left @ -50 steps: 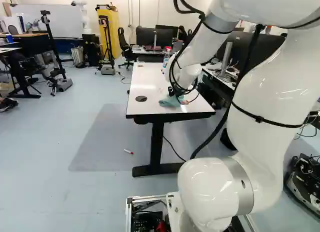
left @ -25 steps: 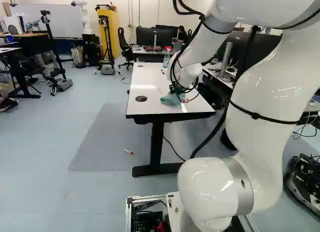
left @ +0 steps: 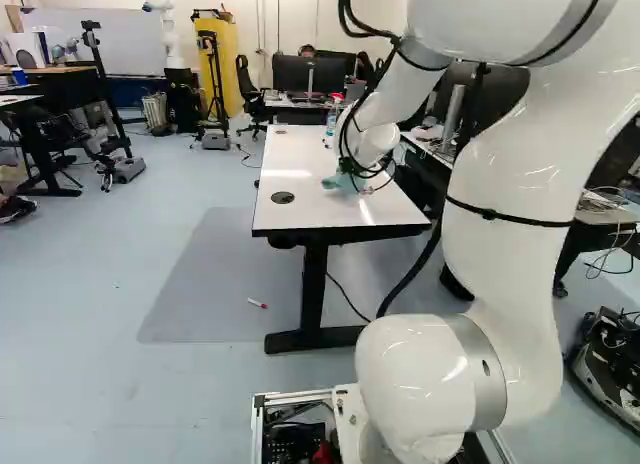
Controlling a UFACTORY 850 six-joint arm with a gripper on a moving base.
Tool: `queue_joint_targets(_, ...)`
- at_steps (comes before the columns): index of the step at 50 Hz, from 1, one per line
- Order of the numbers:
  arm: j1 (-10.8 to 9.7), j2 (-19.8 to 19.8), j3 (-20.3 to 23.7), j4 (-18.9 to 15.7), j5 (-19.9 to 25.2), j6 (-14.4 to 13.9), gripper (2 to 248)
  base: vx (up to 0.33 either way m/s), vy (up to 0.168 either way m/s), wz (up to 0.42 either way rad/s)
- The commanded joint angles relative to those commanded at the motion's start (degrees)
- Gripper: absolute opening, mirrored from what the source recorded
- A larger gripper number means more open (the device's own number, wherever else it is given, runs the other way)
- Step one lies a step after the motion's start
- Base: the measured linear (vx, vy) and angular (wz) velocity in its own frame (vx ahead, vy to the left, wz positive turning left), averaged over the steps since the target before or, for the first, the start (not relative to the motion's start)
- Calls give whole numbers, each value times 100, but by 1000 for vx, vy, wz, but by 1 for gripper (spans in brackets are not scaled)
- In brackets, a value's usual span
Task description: Clean the table with the green towel
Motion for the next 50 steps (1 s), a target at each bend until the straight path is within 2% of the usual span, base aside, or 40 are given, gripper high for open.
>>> queue_joint_targets(16,52,-404,-467,-18,297,0,44,0,0,0)
queue_joint_targets(28,149,-533,-480,-18,428,0,44,0,0,0)
queue_joint_targets(50,156,-815,-519,-18,1109,0,44,0,0,0)
